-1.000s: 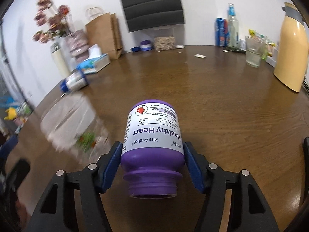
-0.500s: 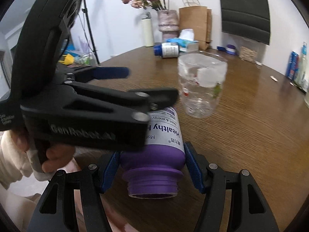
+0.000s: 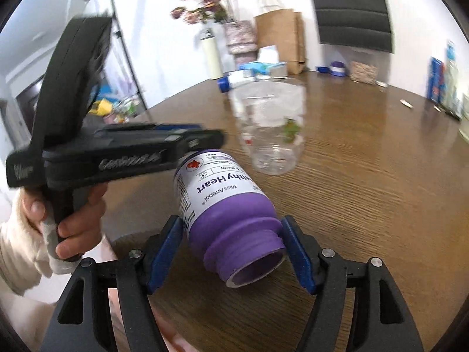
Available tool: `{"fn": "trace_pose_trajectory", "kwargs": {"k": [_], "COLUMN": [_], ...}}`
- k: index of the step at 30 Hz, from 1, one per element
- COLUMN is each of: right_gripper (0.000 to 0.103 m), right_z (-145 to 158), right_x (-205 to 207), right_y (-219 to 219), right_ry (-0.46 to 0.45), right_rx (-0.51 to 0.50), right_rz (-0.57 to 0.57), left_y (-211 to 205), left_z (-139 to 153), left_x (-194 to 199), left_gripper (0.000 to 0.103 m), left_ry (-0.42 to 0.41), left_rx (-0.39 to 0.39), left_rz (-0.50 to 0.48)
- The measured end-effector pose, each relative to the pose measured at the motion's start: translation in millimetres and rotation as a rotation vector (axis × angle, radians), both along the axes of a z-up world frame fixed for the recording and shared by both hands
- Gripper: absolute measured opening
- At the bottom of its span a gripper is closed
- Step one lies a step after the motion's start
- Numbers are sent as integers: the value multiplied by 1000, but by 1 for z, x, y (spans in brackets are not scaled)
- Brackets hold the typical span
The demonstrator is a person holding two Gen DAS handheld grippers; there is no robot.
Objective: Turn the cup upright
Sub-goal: 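Lift the bottle with the right gripper while the left gripper closes on its body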
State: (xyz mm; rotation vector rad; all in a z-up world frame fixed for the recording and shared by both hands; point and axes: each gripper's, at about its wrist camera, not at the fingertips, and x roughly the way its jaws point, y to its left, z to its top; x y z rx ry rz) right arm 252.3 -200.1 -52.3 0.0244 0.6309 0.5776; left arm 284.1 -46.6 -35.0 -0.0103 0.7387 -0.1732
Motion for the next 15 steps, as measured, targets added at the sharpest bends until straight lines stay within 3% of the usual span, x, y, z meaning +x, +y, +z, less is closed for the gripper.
{"fn": "trace_pose_trajectory", "kwargs": {"k": [6, 10, 12, 13, 15], "right_gripper": [74, 74, 72, 65, 60], "right_z": [-1, -1, 0, 1, 2], "right_x": [7, 2, 0, -3, -9], "right_y": [-18, -28, -27, -27, -24], "right_ry": [0, 4, -2, -9, -23], "right_rx": [29, 48, 47, 55, 59], "right_rz": [-88, -61, -35, -14, 29], "left_y": [-9, -15, -20, -23, -32], "left_z": [-6, 7, 15, 16, 15], "left_x": [-10, -18, -17, -14, -4], "left_gripper": [28, 30, 41, 47, 47], "left_ry": [-3, -19, -30, -19, 21], "left_rx": [40, 18, 1, -12, -19], "left_rz": [-29, -70, -110, -127, -153]}}
